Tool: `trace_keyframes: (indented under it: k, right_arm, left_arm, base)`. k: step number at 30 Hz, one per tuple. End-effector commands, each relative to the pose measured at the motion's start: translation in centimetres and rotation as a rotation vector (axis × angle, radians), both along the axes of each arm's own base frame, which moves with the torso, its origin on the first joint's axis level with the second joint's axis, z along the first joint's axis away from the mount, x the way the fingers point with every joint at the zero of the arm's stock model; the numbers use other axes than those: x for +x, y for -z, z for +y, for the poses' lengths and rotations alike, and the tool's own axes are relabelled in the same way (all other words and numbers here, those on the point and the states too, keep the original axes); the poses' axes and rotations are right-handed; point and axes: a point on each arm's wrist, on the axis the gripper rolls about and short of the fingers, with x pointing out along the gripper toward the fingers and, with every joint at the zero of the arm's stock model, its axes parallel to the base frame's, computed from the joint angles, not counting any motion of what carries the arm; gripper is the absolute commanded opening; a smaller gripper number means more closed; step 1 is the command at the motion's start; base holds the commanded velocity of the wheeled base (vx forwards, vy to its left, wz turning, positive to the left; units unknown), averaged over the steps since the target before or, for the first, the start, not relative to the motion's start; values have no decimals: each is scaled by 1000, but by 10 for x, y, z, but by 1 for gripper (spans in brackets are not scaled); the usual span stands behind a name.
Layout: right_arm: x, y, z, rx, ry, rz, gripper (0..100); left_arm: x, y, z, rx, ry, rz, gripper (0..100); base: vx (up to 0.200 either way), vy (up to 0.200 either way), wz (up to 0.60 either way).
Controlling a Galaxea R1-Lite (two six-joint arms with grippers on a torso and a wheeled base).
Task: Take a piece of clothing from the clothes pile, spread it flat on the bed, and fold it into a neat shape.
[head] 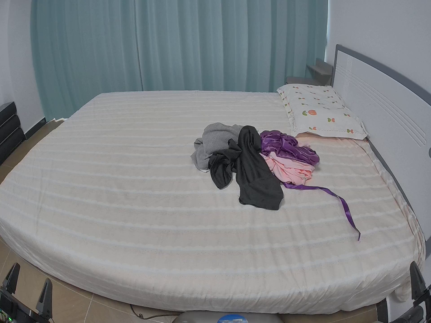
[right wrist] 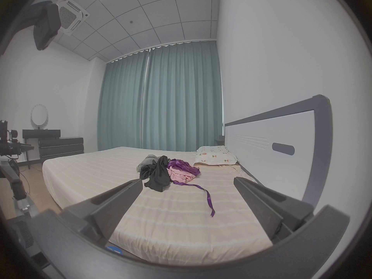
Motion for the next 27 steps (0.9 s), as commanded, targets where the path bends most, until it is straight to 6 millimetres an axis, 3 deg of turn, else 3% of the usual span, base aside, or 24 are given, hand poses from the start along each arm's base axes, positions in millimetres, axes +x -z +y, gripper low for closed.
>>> trace_keyframes:
  k: [1, 7, 8, 10, 12, 14, 15, 18, 19, 21, 24, 26, 27]
  right_arm:
    - [23, -33, 1, -5, -70, 174, 100]
    - [85, -46, 5, 129, -143, 465, 100]
    - [108, -46, 8, 137, -168, 533, 100]
    - [133, -45, 10, 145, -171, 579, 100]
    - [170, -39, 14, 182, -164, 639, 100]
    - [190, -35, 16, 198, -165, 658, 100]
    - [219, -25, 21, 221, -165, 694, 100]
    - [267, -8, 30, 256, -154, 715, 100]
    - [271, -6, 30, 258, -154, 717, 100]
    - [309, 11, 37, 291, -145, 715, 100]
    - [335, 25, 46, 315, -138, 726, 100]
    - [364, 40, 57, 350, -114, 737, 100]
    - [365, 41, 58, 351, -114, 739, 100]
  left_arm:
    - [0, 5, 0, 0, -1, 1, 100]
    - [0, 5, 0, 0, -1, 1, 100]
    - [0, 5, 0, 0, -1, 1, 100]
    - [0, 5, 0, 0, -1, 1, 100]
    - [0, 5, 0, 0, -1, 1, 100]
    - [0, 5, 0, 0, -1, 1, 100]
    - [0, 5, 0, 0, -1, 1, 100]
    - [0, 5, 0, 0, -1, 1, 100]
    - [0, 5, 0, 0, -1, 1, 100]
    - [0, 5, 0, 0, -1, 1, 100]
    - [0, 5, 0, 0, -1, 1, 100]
    - [0, 5, 0, 0, -1, 1, 100]
    - [0, 5, 0, 0, -1, 1, 100]
  base:
    - [0, 0, 0]
    - [0, 0, 0]
    - [0, 0, 0]
    - [0, 0, 0]
    - [0, 0, 0]
    - [0, 0, 0]
    - [0, 0, 0]
    - [0, 0, 0]
    - [0, 0, 0]
    - [0, 0, 0]
    - [0, 0, 0]
    - [0, 0, 0]
    - [0, 0, 0]
